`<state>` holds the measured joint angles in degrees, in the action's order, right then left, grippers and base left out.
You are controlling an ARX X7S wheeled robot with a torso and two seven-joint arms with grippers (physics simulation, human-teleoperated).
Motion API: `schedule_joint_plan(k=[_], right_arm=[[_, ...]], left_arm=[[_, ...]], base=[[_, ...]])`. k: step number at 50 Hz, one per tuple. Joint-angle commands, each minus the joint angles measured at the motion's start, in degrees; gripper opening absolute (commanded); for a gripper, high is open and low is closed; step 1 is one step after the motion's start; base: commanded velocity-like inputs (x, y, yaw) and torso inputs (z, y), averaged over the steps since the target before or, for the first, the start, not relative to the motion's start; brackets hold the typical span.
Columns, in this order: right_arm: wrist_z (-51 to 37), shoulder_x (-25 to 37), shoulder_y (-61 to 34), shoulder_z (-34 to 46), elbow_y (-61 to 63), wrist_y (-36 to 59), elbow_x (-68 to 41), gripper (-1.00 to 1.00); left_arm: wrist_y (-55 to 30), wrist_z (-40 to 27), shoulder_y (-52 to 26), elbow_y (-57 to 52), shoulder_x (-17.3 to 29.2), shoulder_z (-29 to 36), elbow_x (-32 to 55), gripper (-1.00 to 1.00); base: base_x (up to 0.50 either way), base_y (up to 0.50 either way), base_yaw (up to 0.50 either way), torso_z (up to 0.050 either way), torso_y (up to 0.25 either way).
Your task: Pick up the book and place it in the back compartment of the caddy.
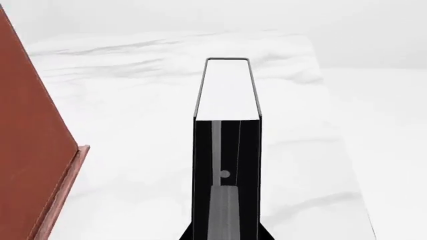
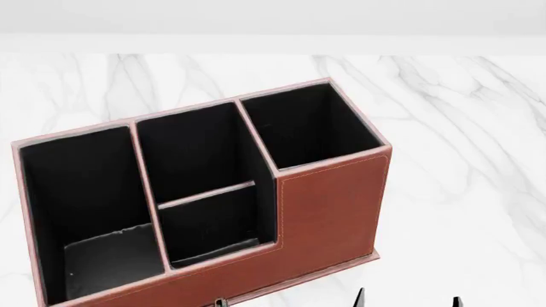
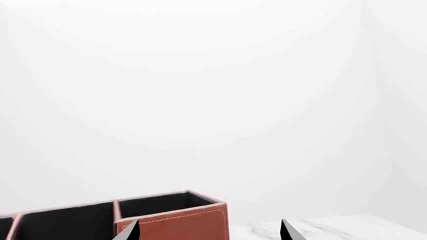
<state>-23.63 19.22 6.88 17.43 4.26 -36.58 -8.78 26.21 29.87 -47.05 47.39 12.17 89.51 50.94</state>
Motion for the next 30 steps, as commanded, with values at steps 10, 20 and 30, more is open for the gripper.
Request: schedule_joint_plan(k=[10, 20, 30], right_arm=[[-0.33, 0.15, -0.07, 0.03, -0.16, -0.27, -0.18, 1.00], [-0.53, 0.31, 0.05, -0.04, -0.02, -0.47, -0.32, 1.00], [-0.65, 0.34, -0.04, 0.14, 0.01, -0.25, -0.14, 1.00]], left_arm=[[-1.86, -12.21, -2.27, -19.98, 12.59, -2.44, -1.65, -1.00], [-2.62, -15.77, -2.99, -25.42, 16.99, -2.82, -2.28, -1.00], [-2.34, -18.99, -3.41, -30.61, 21.43, -3.85, -2.41, -1.00]], base=[[0.00, 0.00, 0.00, 0.000, 0.001], [0.00, 0.00, 0.00, 0.000, 0.001], [0.00, 0.00, 0.00, 0.000, 0.001]])
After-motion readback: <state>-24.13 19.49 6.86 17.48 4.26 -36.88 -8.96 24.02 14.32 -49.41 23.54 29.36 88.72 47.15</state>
